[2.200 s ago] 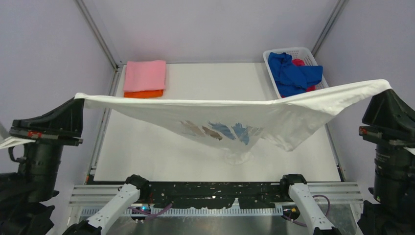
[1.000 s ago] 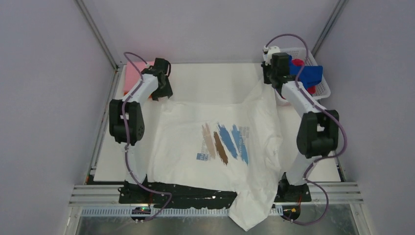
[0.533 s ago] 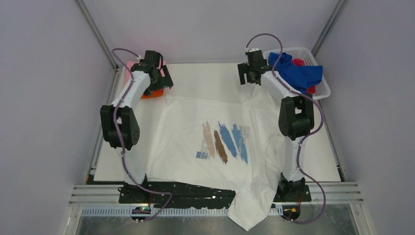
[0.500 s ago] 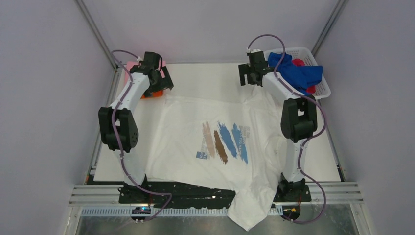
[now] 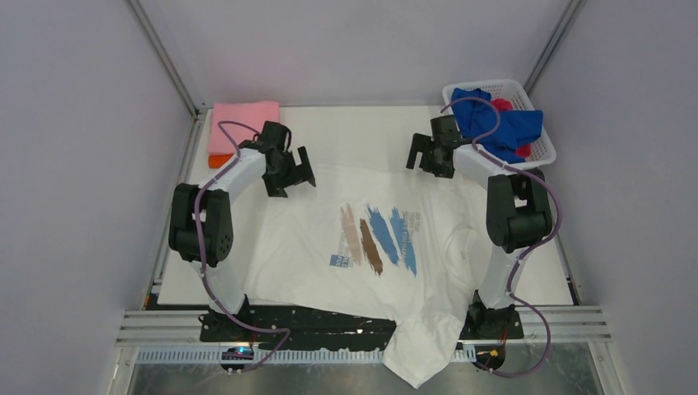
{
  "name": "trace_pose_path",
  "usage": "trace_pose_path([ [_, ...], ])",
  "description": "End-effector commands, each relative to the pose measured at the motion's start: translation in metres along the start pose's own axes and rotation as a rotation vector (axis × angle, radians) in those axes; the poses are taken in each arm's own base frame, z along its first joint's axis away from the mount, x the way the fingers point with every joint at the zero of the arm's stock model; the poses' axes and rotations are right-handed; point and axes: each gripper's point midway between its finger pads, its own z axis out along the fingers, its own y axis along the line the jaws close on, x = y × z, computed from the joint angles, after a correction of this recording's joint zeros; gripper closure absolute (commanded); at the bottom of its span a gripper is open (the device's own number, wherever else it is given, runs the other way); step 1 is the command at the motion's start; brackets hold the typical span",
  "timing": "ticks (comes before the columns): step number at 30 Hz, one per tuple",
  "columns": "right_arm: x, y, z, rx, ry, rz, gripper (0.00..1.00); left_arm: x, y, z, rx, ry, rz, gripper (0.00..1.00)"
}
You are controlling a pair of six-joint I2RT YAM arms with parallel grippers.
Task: Fold and stack the t-shirts
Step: Flatten out the tshirt
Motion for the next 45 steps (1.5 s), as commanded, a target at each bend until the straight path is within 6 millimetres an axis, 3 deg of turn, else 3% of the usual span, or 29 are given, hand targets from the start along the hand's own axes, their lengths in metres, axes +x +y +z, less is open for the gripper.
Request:
trace_pose_path([
  [1, -0.025, 0.015, 0.011, -0.059, -0.056, 0.098, 0.05, -0.006, 0.004, 0.003, 0.003, -0.031, -0.009, 0.0],
  [8, -0.031, 0.015, 0.043, -0.043, -0.051, 0.156, 0.05, 0.008, 0.021, 0.012, -0.063, 0.009, -0.007, 0.01],
  [15, -0.06, 0.042, 0.057, -0.114, -0.114, 0.109, 0.05, 0.014, 0.033, 0.015, -0.107, 0.031, -0.019, 0.0],
  [19, -0.071, 0.07, 0.072, -0.172, -0.118, 0.049, 0.05, 0.013, 0.038, 0.011, -0.127, 0.02, -0.021, 0.0],
  [22, -0.091, 0.106, 0.071, -0.219, -0.167, -0.038, 0.04, 0.012, 0.042, 0.008, -0.146, 0.011, -0.018, 0.0],
  [23, -0.087, 0.108, 0.08, -0.218, -0.15, -0.069, 0.05, 0.012, 0.043, 0.007, -0.15, 0.01, -0.017, 0.0],
  [25, -0.104, 0.139, 0.074, -0.275, -0.189, -0.132, 0.05, 0.011, 0.044, 0.005, -0.154, 0.005, -0.016, 0.0],
  [29, -0.119, 0.157, 0.07, -0.265, -0.229, -0.256, 0.05, 0.008, 0.043, -0.001, -0.152, -0.008, -0.01, 0.0],
  [33, -0.136, 0.154, 0.053, -0.221, -0.281, -0.342, 0.05, 0.005, 0.04, -0.008, -0.143, -0.024, -0.005, 0.0],
  [38, -0.149, 0.13, 0.026, -0.103, -0.332, -0.37, 0.05, -0.003, 0.04, -0.016, -0.154, -0.063, -0.003, 0.0],
  [41, -0.131, 0.105, 0.026, -0.047, -0.283, -0.341, 0.05, -0.009, 0.035, -0.018, -0.142, -0.077, -0.004, 0.0],
  [42, -0.133, 0.099, 0.017, -0.042, -0.284, -0.308, 0.04, -0.013, 0.032, -0.018, -0.131, -0.085, -0.005, 0.0],
  [45, -0.097, 0.075, 0.02, -0.035, -0.193, -0.257, 0.05, -0.023, 0.019, -0.015, -0.086, -0.103, -0.021, 0.0],
])
